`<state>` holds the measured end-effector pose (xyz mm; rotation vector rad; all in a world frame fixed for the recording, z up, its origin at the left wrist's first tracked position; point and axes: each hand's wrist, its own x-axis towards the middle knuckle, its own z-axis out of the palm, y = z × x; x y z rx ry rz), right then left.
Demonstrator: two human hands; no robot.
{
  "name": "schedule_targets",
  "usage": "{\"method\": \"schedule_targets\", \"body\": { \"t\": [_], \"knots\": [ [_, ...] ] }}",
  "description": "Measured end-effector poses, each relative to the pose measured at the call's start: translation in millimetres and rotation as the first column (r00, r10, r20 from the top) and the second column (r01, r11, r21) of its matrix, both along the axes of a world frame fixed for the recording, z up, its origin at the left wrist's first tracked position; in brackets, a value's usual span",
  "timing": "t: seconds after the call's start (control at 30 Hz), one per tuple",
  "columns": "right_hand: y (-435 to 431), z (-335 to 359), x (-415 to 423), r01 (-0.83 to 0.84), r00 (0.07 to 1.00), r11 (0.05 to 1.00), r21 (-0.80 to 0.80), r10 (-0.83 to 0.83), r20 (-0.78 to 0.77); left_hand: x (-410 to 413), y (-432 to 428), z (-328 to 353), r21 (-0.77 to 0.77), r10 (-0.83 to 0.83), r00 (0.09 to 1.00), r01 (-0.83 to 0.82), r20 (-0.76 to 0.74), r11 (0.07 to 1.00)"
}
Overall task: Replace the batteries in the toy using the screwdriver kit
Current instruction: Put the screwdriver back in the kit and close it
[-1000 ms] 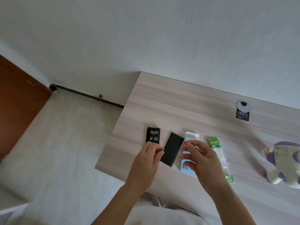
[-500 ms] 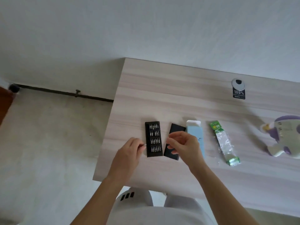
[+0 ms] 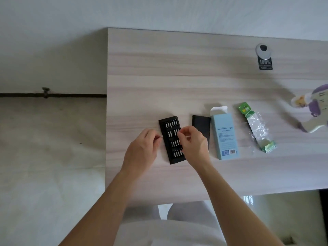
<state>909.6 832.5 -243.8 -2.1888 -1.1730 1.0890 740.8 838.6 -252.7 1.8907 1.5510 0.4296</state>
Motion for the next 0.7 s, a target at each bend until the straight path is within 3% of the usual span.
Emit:
{"method": "schedule_targets", "body": {
  "t": [0.1,0.2,0.53,0.7],
  "knots": [
    [-3.0,-5.3,-10.1,-0.025,0.989,0.999,0.023,0.021,0.146,1.1,0.8,-7.5,-0.019,-0.009,1.000,0.009,0.011,1.000],
    [-1.4,-7.1,-20.6,0.008,0.982,1.000,0.001,-0.008,0.189,0.4,1.4,-11.5,-0.035,0.004,1.000,-0.003,0.019,0.999],
    [1.3,-14.1,-32.9,0.094,0.972,0.996,0.003,-0.093,0.217,0.2,4.5,-19.8,-0.070,0.015,1.000,-0.013,0.020,0.997],
    [10.2,-12.5,-27.6,0.170,0.978,0.980,-0.099,-0.155,0.142,1.4,6.3,-20.9,-0.087,0.020,1.000,-0.020,-0.001,0.996]
  ]
}}
